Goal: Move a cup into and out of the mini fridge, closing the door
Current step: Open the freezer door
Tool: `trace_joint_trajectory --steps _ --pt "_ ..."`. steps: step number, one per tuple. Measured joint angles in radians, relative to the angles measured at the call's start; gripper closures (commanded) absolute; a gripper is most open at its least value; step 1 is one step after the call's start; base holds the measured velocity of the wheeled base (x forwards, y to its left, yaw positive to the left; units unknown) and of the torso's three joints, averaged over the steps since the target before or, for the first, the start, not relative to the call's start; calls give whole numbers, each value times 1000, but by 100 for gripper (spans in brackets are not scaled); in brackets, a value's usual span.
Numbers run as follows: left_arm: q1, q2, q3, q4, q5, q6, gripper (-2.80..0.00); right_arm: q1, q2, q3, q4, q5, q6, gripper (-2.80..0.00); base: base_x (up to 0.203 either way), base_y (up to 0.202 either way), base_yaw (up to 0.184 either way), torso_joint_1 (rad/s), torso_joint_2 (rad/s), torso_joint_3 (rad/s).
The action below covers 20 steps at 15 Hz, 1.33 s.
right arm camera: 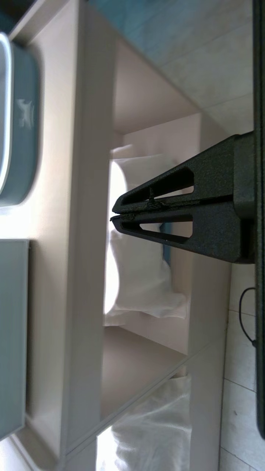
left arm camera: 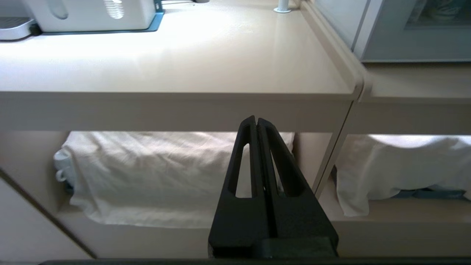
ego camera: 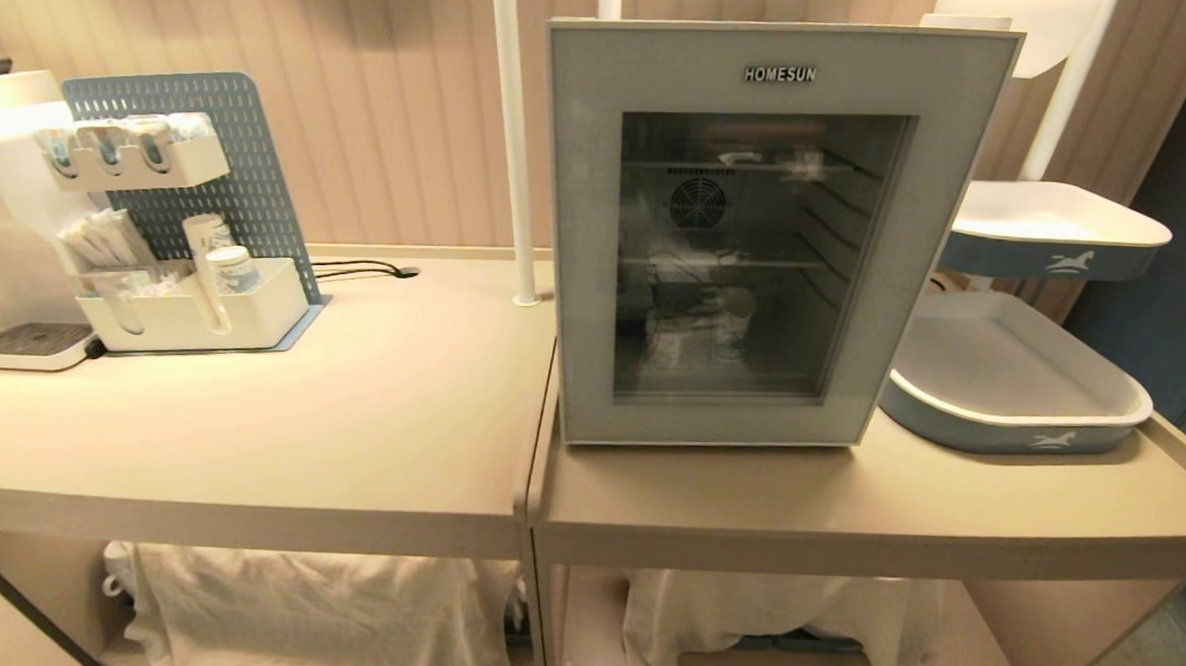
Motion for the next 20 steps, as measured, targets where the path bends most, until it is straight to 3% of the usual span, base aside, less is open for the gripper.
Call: trace_joint_trajectory --steps 8,11,13,16,19,20 --pt "0 0 0 0 0 1 0 0 0 0 0 -1 0 0 38 -39 -1 1 5 0" --pt "-1 2 -41 3 18 34 0 -1 0 0 -1 0 0 0 0 0 0 0 0 0" --pt "0 25 -221 73 58 42 0 0 0 0 -1 0 -1 0 0 0 0 0 0 0" --pt "-2 149 -686 275 149 11 0 0 0 0 1 0 -1 0 0 0 0 0 0 0" --pt "-11 440 -1075 494 224 -78 0 0 0 -1 1 0 -1 0 0 0 0 0 0 0" --pt "-14 558 -1172 555 219 -110 0 0 0 -1 1 0 -1 0 0 0 0 0 0 0"
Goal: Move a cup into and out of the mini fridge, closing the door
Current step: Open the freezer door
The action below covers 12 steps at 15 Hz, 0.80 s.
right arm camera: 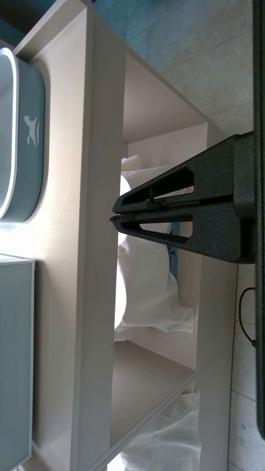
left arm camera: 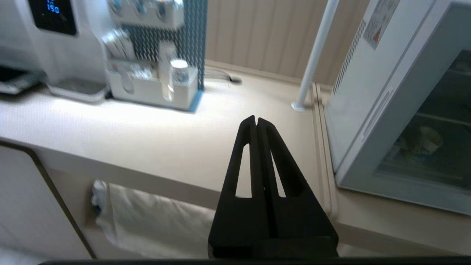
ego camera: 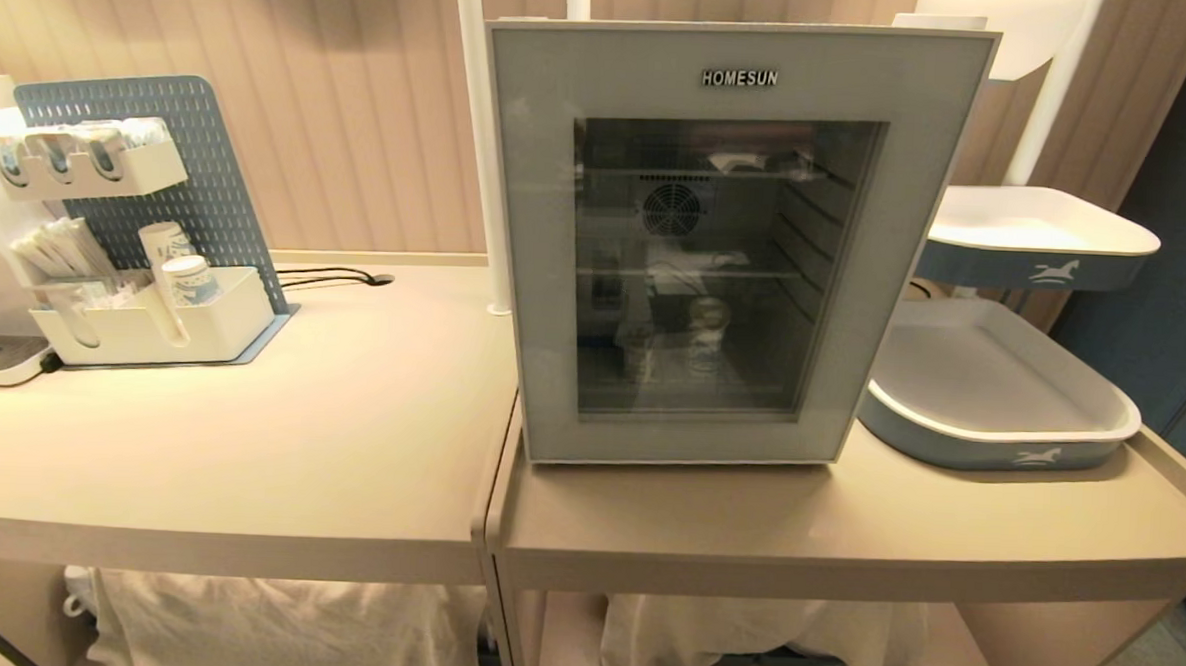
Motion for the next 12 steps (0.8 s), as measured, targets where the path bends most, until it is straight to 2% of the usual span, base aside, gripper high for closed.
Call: trace_joint_trajectory --steps 1,2,4,6,10,11,12 --pt "-1 111 -82 48 -33 -26 0 0 0 0 0 0 0 0 0 0 0 0 0 0" --pt "4 230 -165 88 -105 -41 0 0 0 0 0 0 0 0 0 0 0 0 0 0" --pt "47 447 -292 120 -328 -21 0 0 0 -1 0 0 0 0 0 0 0 0 0 0" --pt "106 650 -372 85 -636 48 0 -1 0 -1 0 0 0 0 0 0 0 0 0 0" --pt "181 947 -397 -65 -1271 258 0 0 0 0 -2 -1 1 0 0 0 0 0 0 0" --pt "191 1003 -385 -86 -1402 308 -280 0 0 0 -3 -1 2 0 0 0 0 0 0 0" --pt "196 1053 -370 -106 -1508 379 -280 0 0 1 -3 -1 2 0 0 0 0 0 0 0"
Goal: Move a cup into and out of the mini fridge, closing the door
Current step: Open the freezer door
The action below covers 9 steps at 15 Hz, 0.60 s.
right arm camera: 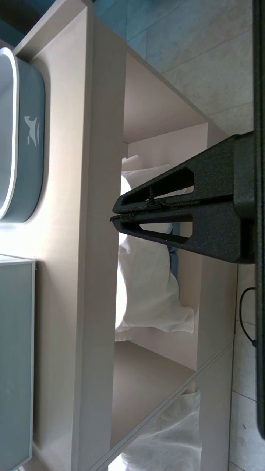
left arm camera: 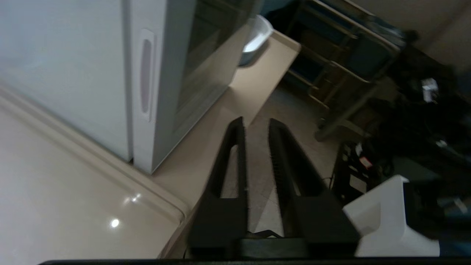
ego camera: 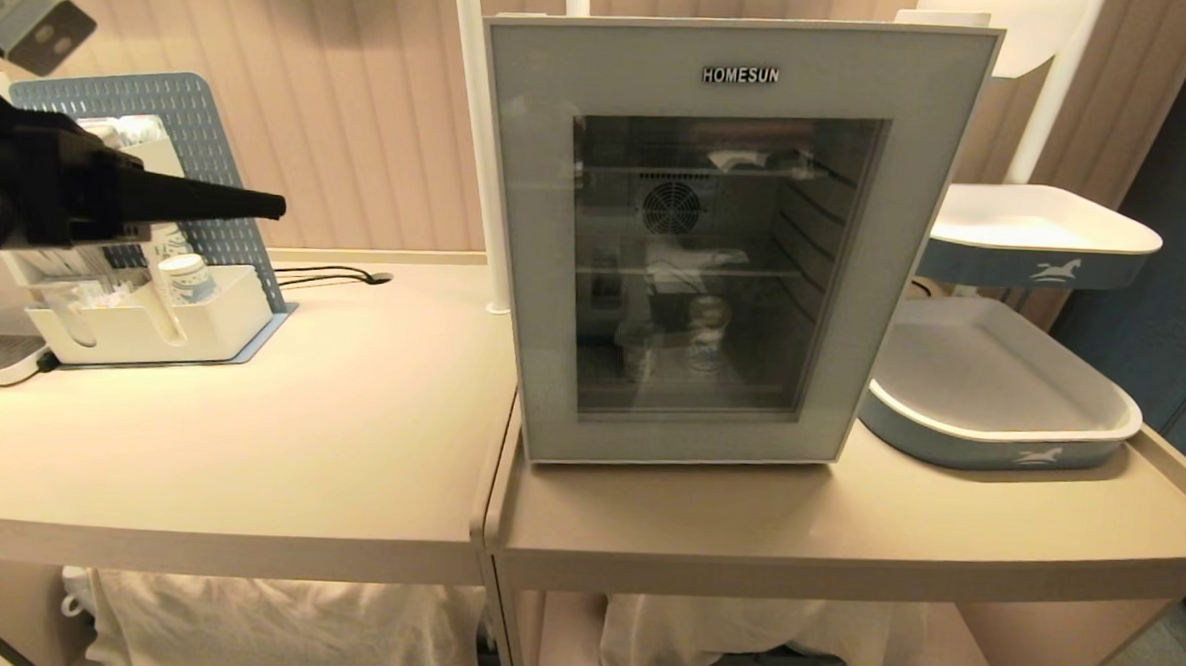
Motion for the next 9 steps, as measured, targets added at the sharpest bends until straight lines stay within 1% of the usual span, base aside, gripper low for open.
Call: trace_joint_trajectory --steps 1,2,3,4,5,9 --pt "0 42 12 -8 -74 65 -280 0 0 0 0 0 0 0 0 0 0 0 0 0" --pt "-8 79 23 -18 -141 113 -280 0 0 0 0 -1 1 0 0 0 0 0 0 0" --pt "-26 112 29 -23 -196 135 -280 -1 0 0 -1 -1 1 0 0 0 0 0 0 0" --pt "-42 139 30 -29 -217 140 -280 -1 0 0 -1 0 1 0 0 0 0 0 0 0" --pt "-59 165 25 -44 -221 146 -280 -1 0 0 -1 0 0 0 0 0 0 0 0 0" --pt "-130 277 -1 -178 -223 157 -280 0 0 0 -2 0 1 0 0 0 0 0 0 0"
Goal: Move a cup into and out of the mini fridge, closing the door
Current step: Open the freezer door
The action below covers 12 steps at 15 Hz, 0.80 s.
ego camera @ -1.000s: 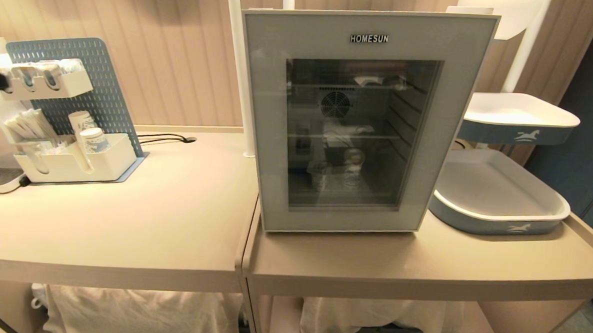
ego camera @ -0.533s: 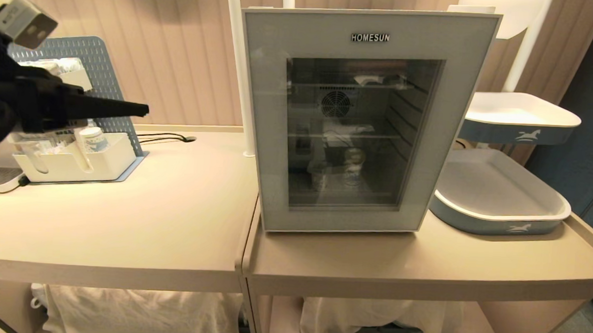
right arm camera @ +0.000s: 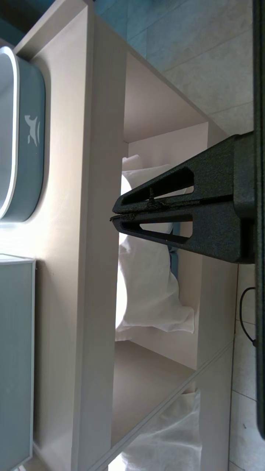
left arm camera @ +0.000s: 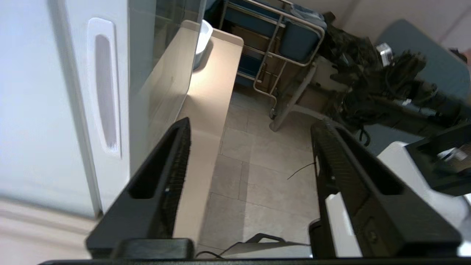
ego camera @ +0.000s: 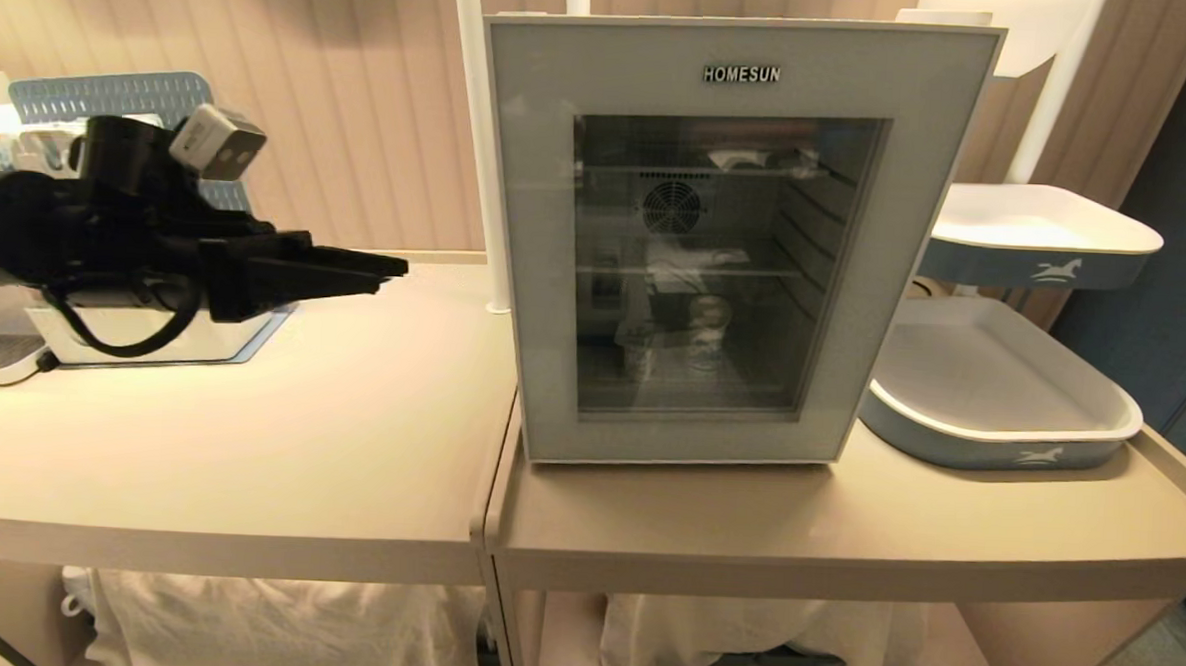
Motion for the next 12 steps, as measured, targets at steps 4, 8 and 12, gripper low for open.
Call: trace_joint_trajectory --steps 4,8,12 --pt "-94 94 -10 -137 0 2 -280 -1 0 1 0 0 0 0 0 0 0 0 0 0" --pt "-144 164 -21 -192 61 6 -280 0 0 1 0 0 0 0 0 0 0 0 0 0" --pt "-156 206 -32 -195 80 10 -280 0 0 1 0 0 0 0 0 0 0 0 0 0"
